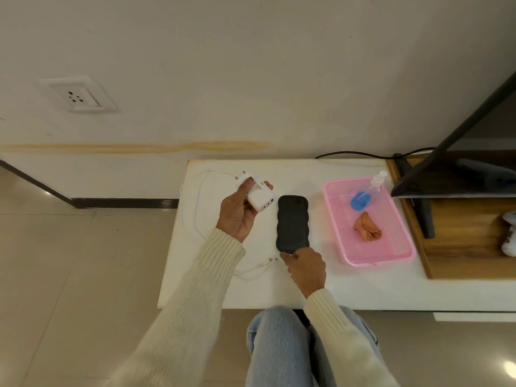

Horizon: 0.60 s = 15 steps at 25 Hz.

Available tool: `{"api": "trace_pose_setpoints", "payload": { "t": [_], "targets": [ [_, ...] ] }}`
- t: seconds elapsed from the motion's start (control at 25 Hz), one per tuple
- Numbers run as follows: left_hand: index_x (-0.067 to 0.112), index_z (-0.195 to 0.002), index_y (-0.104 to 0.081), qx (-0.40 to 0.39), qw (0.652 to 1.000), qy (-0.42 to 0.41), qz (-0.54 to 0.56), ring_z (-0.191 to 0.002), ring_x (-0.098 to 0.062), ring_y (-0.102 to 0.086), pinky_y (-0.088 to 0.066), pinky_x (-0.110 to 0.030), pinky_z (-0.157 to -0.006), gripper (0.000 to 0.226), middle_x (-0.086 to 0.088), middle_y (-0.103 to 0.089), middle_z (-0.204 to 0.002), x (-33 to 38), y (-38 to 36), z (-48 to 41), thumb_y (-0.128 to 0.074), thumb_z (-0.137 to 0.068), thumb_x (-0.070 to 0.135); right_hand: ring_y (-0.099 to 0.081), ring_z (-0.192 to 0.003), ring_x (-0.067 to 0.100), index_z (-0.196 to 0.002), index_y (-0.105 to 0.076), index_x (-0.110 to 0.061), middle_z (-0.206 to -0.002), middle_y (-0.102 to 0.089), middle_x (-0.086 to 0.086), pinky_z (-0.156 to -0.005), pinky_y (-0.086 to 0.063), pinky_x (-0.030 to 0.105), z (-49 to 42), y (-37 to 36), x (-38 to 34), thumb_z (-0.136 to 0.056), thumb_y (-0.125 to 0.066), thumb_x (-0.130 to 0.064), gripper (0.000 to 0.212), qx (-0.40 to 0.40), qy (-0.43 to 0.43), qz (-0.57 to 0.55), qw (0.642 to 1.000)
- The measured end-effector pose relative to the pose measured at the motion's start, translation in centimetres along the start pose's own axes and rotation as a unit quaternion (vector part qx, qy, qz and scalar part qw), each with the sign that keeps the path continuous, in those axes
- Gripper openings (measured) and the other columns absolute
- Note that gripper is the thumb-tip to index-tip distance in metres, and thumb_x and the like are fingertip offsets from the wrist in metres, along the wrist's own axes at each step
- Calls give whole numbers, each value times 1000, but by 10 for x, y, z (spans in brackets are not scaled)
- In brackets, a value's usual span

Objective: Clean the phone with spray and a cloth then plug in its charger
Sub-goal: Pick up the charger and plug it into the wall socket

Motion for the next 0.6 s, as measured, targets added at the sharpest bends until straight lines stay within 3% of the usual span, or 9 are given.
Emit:
{"api": "trace_pose_setpoints", "payload": {
  "t": [0.08, 0.2, 0.4, 0.52, 0.6],
  "targets": [
    [6, -106, -56, 5, 1000, 1, 3, -81, -29, -70, -58, -37, -60, 17, -18, -68, -92, 1, 1, 0, -59, -90, 9, -68, -70, 27, -77, -61, -4, -79, -70, 12, -74, -58, 38, 4, -16, 7, -78, -65, -53, 49, -29, -47, 18, 998],
    [6, -106, -56, 10, 1000, 2, 8, -81, -30, -70, -57, -37, -60, 18, -18, -69, -92, 1, 3, 0, -61, -89, 9, -65, -71, 21, -77, -54, -10, -81, -67, 6, -69, -55, 31, 11, -31, -3, -69, -69, -59, 52, -30, -37, 63, 997],
    [6, -111, -55, 15, 1000, 2, -8, -82, -30, -71, -57, -36, -61, 24, -19, -68, -97, 0, 6, -1, -62, -88, 10, -53, -65, 14, -72, -51, -15, -82, -67, 4, -59, -41, 25, 17, -37, -13, -77, -71, -41, 33, 27, 2, 103, 994],
    [6, -112, -55, 18, 1000, 2, -8, -82, -30, -71, -57, -37, -61, 26, -17, -69, -95, 1, 6, 0, -62, -87, 9, -58, -66, 17, -69, -53, -12, -73, -63, 5, -61, -48, 28, 19, -38, -6, -81, -68, -29, 26, 41, -11, 46, 998],
    [7, -112, -55, 22, 1000, 2, -4, -82, -30, -71, -58, -37, -62, 27, -18, -69, -97, 2, 6, 0, -62, -87, 10, -52, -55, 15, -61, -49, -10, -60, -55, 2, -56, -44, 26, 19, -34, -1, -79, -68, -23, 29, 53, -32, -22, 998]
  ]
}}
Point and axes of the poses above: each hand's wrist, its own z-axis away from the middle knuckle, its own y-axis out of the back of the hand, x = y × z, the point moved 7 cm from there along -z, towards the middle knuckle
